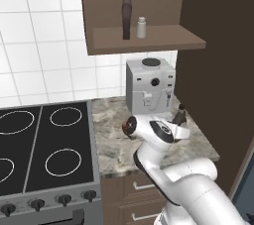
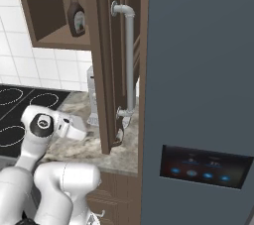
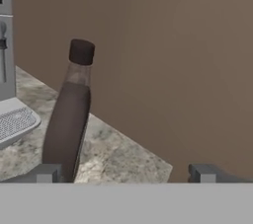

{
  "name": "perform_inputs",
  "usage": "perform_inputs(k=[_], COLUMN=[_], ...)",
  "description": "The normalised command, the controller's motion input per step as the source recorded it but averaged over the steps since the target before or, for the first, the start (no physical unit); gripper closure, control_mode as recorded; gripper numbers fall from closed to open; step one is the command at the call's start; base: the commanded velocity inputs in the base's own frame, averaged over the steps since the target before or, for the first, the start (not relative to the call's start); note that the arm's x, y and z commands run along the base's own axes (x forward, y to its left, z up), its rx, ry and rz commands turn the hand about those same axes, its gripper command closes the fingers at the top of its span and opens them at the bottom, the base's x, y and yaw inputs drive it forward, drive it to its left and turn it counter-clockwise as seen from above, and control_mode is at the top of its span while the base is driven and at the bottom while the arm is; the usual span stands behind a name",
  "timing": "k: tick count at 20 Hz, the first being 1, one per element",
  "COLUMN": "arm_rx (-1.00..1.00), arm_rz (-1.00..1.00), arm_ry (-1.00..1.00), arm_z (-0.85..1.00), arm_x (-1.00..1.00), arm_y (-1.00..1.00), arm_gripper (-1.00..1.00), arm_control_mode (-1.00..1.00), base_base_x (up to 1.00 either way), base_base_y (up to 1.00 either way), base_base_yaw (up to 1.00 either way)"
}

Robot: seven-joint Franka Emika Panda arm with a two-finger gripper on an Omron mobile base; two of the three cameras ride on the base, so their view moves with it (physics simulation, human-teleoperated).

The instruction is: There are various items on the counter. Only move the condiments/shakers into the cabinet.

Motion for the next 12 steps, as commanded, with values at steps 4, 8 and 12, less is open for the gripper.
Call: perform_inputs(k=[4,8,12], arm_rx=[0.00,0.00,0.00], arm_rz=[0.04,0.04,0.04], arm_ry=[0.00,0.00,0.00], arm_z=[-0.10,-0.13,-0.23], arm_x=[0.00,0.00,0.03], arm_y=[-0.32,-0.26,-0.13], arm_gripper=[-1.00,-1.00,-1.00], arm_control_mode=[-1.00,-1.00,-1.00], base_base_x=[0.00,0.00,0.00], base_base_y=[0.00,0.00,0.00], base_base_yaw=[0.00,0.00,0.00])
